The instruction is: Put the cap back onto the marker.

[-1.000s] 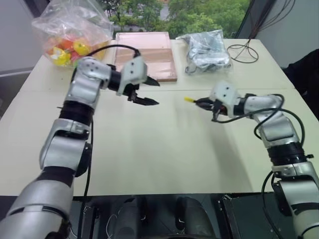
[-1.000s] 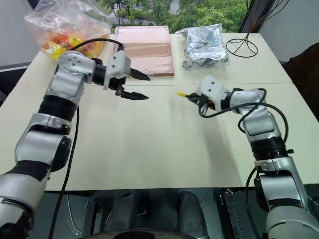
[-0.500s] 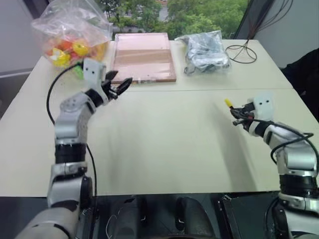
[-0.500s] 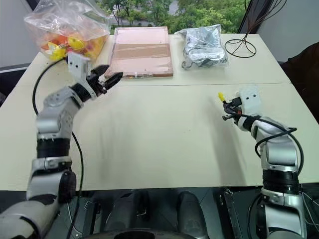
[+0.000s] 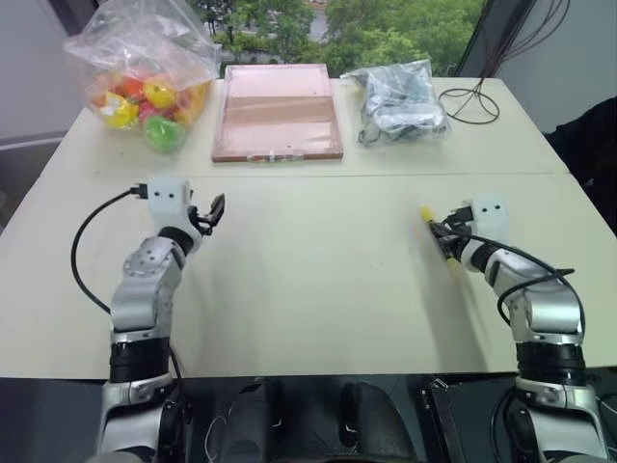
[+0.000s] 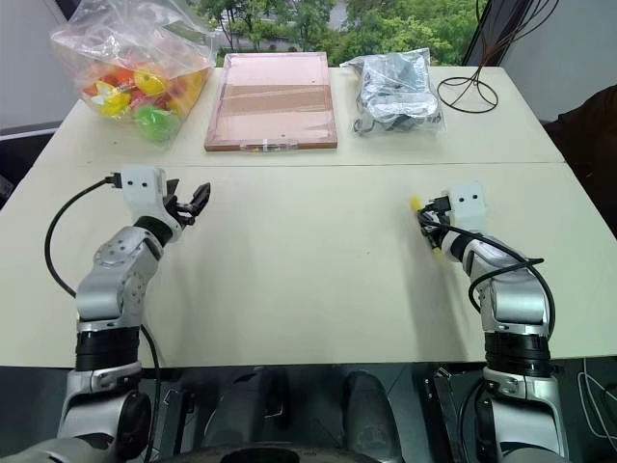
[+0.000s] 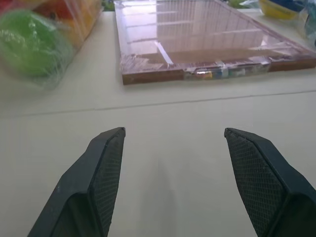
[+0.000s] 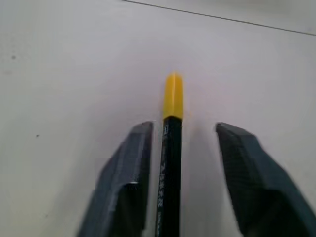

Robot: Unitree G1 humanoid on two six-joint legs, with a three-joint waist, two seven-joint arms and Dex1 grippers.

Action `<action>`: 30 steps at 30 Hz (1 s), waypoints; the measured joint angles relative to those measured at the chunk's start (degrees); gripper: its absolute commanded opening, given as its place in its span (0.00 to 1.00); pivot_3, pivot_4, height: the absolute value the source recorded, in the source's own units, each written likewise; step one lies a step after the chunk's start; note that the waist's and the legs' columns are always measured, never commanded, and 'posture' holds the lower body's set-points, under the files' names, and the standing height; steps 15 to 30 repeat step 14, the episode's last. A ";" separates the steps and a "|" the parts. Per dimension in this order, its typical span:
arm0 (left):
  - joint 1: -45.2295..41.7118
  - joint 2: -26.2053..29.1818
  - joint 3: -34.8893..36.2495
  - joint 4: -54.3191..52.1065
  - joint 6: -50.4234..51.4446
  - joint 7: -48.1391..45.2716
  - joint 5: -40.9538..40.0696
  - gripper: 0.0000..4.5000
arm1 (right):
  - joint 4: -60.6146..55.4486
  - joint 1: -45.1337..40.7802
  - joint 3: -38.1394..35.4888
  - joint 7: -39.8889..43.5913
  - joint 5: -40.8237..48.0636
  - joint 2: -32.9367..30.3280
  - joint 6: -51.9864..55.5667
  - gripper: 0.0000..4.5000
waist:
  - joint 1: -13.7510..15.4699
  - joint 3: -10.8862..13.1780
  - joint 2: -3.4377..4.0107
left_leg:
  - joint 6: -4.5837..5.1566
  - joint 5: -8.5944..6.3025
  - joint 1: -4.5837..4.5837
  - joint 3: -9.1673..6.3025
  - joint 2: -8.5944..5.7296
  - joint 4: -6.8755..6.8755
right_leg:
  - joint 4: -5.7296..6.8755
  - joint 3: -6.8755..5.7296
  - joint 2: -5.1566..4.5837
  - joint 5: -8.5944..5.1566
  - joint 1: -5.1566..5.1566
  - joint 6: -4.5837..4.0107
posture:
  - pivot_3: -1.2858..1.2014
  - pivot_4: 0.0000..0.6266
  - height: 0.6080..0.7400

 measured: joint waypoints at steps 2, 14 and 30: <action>0.38 0.02 0.01 -0.03 0.00 0.16 -0.21 0.75 | 0.55 0.00 0.88 0.16 -0.45 -0.47 -0.27 0.99 | 0.06 0.00 0.00 | 0.01 0.00 0.00 0.00 -0.01 0.00 | 0.00 0.00 0.00 0.00 0.00 0.00 | 0.52 0.24 1.00; 8.93 8.86 4.77 -7.55 2.71 -2.01 -2.99 0.75 | 6.16 -1.25 -3.61 5.75 -0.27 -12.86 -9.90 0.99 | 0.03 -0.01 0.00 | 0.18 -0.12 0.01 0.01 0.00 -0.03 | -0.04 0.00 0.00 0.00 0.00 0.00 | 0.52 0.24 1.00; 8.93 8.86 4.77 -7.55 2.71 -2.01 -2.99 0.75 | 6.16 -1.25 -3.61 5.75 -0.27 -12.86 -9.90 0.99 | 0.03 -0.01 0.00 | 0.18 -0.12 0.01 0.01 0.00 -0.03 | -0.04 0.00 0.00 0.00 0.00 0.00 | 0.52 0.24 1.00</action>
